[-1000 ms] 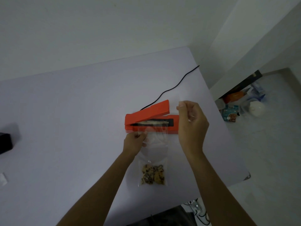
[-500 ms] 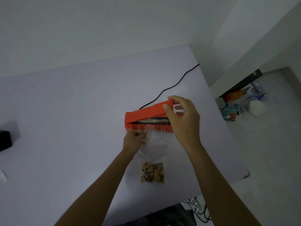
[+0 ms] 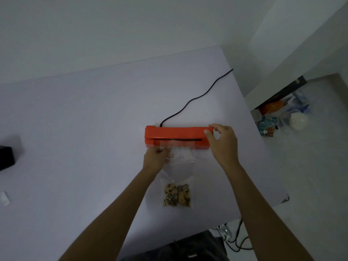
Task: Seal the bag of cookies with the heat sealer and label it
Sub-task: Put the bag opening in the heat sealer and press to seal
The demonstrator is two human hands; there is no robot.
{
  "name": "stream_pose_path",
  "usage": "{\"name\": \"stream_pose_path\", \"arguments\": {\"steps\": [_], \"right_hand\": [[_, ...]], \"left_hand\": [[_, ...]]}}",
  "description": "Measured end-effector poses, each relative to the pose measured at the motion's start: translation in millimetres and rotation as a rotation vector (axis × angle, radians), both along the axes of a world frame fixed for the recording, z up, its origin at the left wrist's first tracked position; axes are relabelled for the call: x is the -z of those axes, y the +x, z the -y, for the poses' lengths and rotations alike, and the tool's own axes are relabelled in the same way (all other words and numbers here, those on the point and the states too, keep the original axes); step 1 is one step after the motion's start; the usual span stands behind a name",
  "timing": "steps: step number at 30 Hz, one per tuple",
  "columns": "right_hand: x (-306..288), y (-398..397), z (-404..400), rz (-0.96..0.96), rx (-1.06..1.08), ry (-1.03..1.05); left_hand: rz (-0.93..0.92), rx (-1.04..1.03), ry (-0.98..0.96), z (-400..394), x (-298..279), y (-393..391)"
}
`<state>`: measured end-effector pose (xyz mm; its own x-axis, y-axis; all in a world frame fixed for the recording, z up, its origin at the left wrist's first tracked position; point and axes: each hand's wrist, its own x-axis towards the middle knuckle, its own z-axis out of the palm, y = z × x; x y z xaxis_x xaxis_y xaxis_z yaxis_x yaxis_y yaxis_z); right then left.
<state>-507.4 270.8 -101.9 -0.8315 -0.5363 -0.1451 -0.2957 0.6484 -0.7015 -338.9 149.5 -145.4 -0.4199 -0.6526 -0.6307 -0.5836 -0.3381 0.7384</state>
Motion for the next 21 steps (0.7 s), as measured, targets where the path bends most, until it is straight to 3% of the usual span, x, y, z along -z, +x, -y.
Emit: {"name": "stream_pose_path", "arguments": {"steps": [15, 21], "right_hand": [[15, -15, -4, 0.100, -0.063, 0.065], [18, -22, -5, 0.220, 0.022, 0.062]], "left_hand": [[-0.038, 0.011, 0.036, 2, 5, 5], [0.024, 0.247, 0.115, 0, 21, 38]]}}
